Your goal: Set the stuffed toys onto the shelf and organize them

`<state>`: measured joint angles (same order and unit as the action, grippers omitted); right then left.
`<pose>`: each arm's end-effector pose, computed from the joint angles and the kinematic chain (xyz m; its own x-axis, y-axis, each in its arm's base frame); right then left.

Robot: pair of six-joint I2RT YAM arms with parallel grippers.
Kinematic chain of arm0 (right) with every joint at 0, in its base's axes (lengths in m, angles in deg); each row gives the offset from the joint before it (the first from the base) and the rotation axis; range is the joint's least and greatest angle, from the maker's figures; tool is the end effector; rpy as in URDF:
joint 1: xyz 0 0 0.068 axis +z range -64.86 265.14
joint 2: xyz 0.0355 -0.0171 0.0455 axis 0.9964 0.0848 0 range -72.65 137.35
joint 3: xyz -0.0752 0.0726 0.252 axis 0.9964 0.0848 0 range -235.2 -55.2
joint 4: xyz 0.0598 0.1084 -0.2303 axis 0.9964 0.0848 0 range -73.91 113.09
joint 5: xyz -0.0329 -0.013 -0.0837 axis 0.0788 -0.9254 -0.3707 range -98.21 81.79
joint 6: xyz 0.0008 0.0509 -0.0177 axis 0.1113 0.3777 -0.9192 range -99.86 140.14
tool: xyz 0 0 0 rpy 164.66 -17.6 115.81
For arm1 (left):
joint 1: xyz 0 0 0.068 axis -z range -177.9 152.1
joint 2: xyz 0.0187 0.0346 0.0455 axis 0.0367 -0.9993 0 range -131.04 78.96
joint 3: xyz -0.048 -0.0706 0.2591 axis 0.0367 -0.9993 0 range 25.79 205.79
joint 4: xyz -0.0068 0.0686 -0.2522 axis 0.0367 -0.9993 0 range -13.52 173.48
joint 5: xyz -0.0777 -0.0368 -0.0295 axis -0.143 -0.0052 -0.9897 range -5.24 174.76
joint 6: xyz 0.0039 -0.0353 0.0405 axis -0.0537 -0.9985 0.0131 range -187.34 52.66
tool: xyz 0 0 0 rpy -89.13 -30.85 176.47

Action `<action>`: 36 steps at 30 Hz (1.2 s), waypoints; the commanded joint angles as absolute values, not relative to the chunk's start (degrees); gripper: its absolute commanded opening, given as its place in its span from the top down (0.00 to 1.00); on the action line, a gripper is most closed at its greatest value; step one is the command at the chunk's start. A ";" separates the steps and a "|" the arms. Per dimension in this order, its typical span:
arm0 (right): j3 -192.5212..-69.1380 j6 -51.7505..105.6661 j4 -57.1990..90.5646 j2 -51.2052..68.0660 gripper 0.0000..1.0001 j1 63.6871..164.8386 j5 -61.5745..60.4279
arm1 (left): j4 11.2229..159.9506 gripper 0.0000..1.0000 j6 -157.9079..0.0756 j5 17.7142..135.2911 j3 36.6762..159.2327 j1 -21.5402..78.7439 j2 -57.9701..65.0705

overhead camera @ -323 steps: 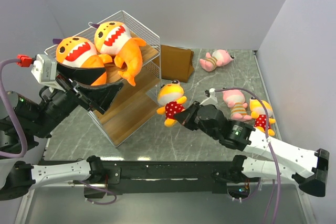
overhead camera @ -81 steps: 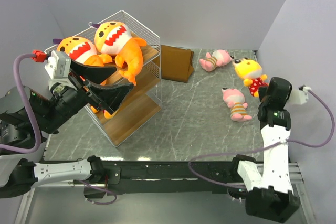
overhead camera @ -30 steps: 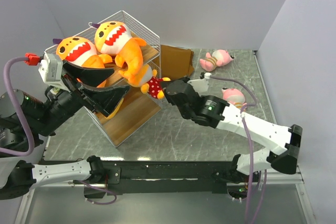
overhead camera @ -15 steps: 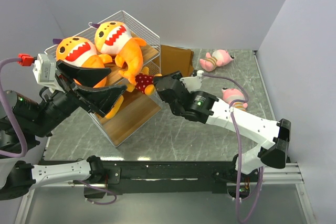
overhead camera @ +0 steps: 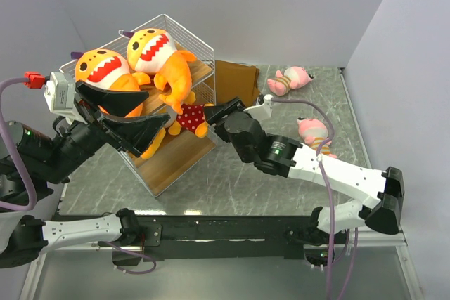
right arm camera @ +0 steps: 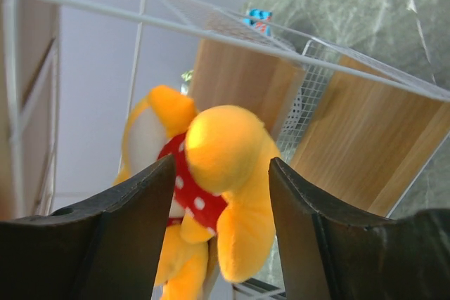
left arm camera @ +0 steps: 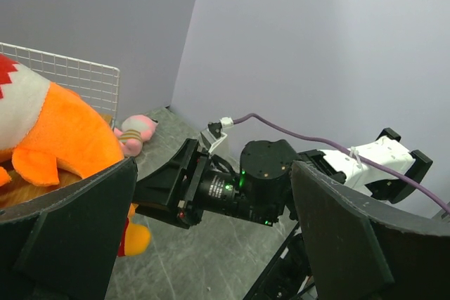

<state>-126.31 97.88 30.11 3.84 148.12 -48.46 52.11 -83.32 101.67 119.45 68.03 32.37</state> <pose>0.1582 0.2598 0.3734 -0.4261 0.8065 -0.4099 0.0619 0.4780 0.8762 0.0361 -0.0555 0.5548 -0.1031 -0.4153 -0.9038 0.7603 0.5530 -0.3408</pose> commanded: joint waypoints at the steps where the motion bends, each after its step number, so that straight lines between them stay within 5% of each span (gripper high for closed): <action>1: -124.72 87.22 22.94 0.65 0.37 146.84 -45.23 | 52.46 0.04 -83.24 102.34 120.71 68.20 33.34; 20: -123.57 68.48 17.06 0.65 0.52 139.54 -27.11 | 51.49 0.03 -83.51 103.66 121.50 68.20 32.99; 23: -124.10 69.36 17.49 1.26 0.65 139.45 -26.49 | 51.23 0.04 -83.51 103.66 121.76 68.20 32.72; 27: -123.05 73.39 16.97 0.39 1.00 139.45 -30.09 | 51.40 0.04 -83.25 103.84 121.67 68.20 32.29; 36: -124.28 85.00 17.32 0.03 1.00 140.77 -41.69 | 53.95 0.04 -82.63 103.31 120.01 68.20 31.32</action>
